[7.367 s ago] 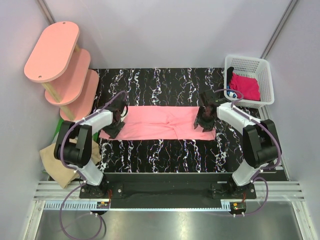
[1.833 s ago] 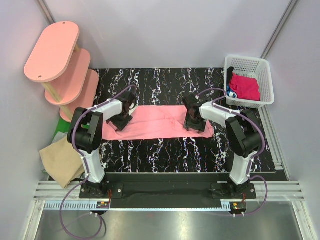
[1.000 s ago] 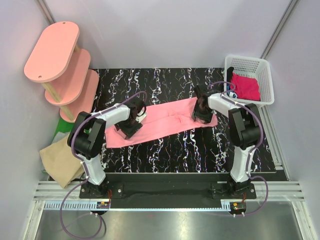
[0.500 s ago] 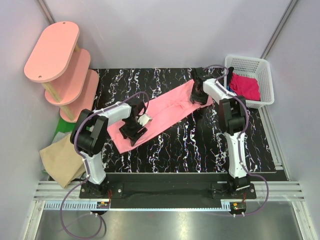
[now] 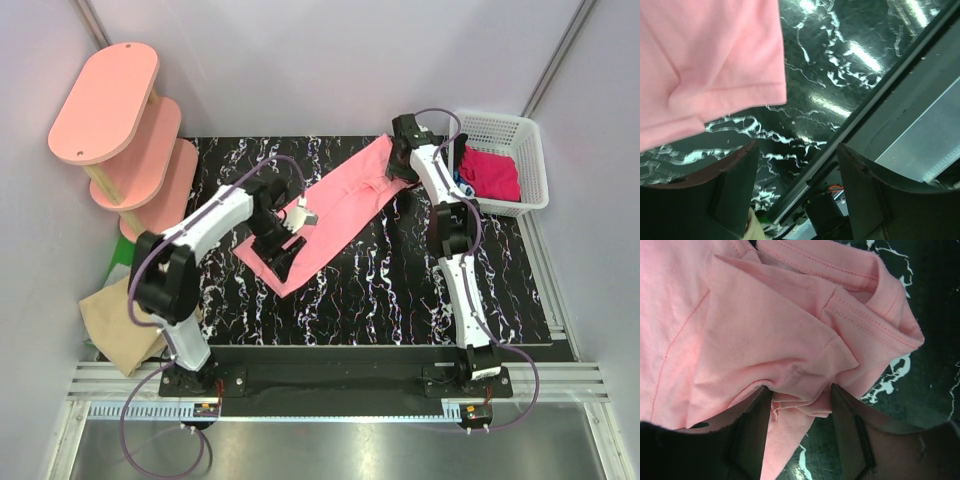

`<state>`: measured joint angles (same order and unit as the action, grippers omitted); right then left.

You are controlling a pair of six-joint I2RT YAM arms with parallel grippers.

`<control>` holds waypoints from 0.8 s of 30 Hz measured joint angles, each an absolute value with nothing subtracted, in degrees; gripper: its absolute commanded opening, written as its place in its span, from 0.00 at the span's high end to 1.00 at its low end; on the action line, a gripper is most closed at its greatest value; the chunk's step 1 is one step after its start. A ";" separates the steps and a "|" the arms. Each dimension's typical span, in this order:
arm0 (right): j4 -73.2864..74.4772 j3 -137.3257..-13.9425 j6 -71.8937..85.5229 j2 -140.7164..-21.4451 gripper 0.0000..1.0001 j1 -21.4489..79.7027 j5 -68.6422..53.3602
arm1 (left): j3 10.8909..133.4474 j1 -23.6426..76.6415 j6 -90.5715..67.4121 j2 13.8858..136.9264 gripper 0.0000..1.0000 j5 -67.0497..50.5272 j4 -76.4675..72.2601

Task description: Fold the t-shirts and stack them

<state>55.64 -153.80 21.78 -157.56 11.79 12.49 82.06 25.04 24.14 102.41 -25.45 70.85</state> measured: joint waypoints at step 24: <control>60.10 -138.56 20.75 -133.56 0.23 15.22 14.00 | 85.23 20.21 15.29 117.49 0.42 13.34 52.90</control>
